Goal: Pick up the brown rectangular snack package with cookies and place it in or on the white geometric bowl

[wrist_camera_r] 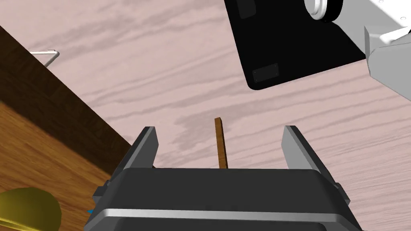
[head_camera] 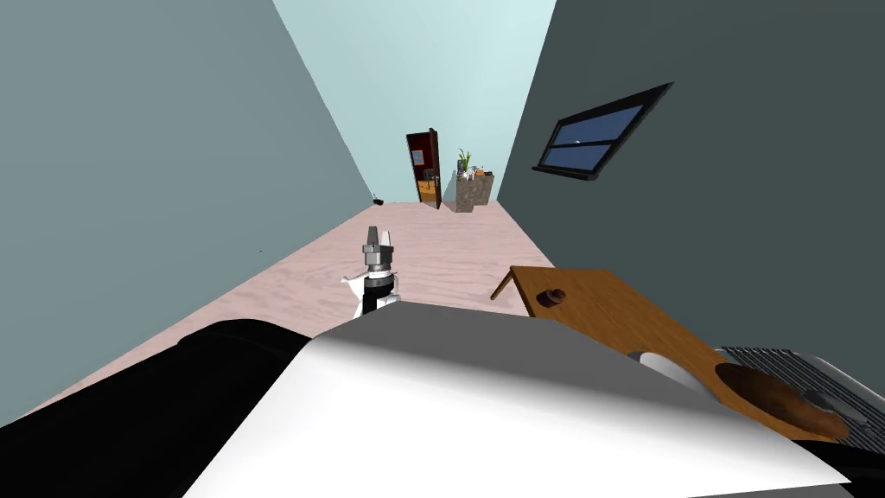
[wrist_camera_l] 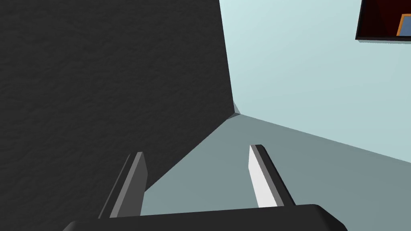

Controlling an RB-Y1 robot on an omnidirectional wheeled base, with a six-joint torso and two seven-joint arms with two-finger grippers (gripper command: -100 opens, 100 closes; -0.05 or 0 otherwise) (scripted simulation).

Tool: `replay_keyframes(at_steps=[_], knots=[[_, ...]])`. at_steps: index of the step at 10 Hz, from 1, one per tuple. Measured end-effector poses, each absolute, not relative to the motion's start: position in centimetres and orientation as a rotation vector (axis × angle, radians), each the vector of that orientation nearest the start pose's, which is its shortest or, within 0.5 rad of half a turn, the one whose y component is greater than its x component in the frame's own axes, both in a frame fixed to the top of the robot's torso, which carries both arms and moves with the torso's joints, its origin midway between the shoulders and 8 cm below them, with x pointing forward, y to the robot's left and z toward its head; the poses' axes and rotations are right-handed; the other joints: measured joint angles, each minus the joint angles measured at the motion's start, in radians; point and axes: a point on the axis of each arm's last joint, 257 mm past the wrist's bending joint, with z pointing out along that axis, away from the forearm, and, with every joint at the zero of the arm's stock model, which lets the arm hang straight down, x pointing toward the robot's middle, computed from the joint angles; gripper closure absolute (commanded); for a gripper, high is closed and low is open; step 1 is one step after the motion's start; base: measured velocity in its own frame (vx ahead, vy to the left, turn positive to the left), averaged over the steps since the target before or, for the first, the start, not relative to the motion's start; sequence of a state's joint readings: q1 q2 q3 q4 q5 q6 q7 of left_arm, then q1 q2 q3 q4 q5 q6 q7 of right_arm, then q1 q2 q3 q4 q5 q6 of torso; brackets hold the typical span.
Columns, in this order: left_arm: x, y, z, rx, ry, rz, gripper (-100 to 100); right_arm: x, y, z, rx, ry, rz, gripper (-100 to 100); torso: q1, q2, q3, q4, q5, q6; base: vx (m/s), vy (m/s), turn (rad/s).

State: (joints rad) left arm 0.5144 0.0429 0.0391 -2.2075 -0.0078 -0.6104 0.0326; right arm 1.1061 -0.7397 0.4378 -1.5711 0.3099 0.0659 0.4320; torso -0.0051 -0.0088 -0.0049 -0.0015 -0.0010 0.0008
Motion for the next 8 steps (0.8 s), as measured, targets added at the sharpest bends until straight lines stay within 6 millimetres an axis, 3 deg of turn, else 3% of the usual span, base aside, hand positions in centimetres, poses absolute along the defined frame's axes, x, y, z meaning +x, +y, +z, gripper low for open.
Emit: replay_keyframes(at_steps=[1, 2, 5, 8], knots=[[33.6, 28.8, 0.9, -0.608, 0.626, -1.293, 0, -14.6, -35.1, -52.5, 0.41, 2.937, 0.051, -100, 0.0, -0.003, -0.001, -0.001, 0.0, 0.0, 0.129, -0.081, 0.128], [33.6, 28.9, 0.9, -0.608, 0.626, -1.293, 0, -15.3, -35.9, -52.3, 0.392, 2.958, 0.037, -100, -0.001, -0.002, -0.001, -0.001, 0.0, 0.0, 0.105, -0.087, 0.201], [33.6, 28.9, 0.9, -0.607, 0.626, -1.293, 0, -19.9, -37.9, -52.3, 0.324, 3.05, -0.014, -100, -0.005, -0.003, -0.002, -0.001, -0.001, 0.0, 0.153, -0.15, 0.274], [33.6, 28.9, 0.9, -0.608, 0.626, -1.292, 0, -22.2, -39.2, -52.2, 0.256, 3.111, -0.039, -100, -0.004, -0.004, -0.003, -0.001, -0.001, 0.0, 0.151, -0.143, 0.184]])
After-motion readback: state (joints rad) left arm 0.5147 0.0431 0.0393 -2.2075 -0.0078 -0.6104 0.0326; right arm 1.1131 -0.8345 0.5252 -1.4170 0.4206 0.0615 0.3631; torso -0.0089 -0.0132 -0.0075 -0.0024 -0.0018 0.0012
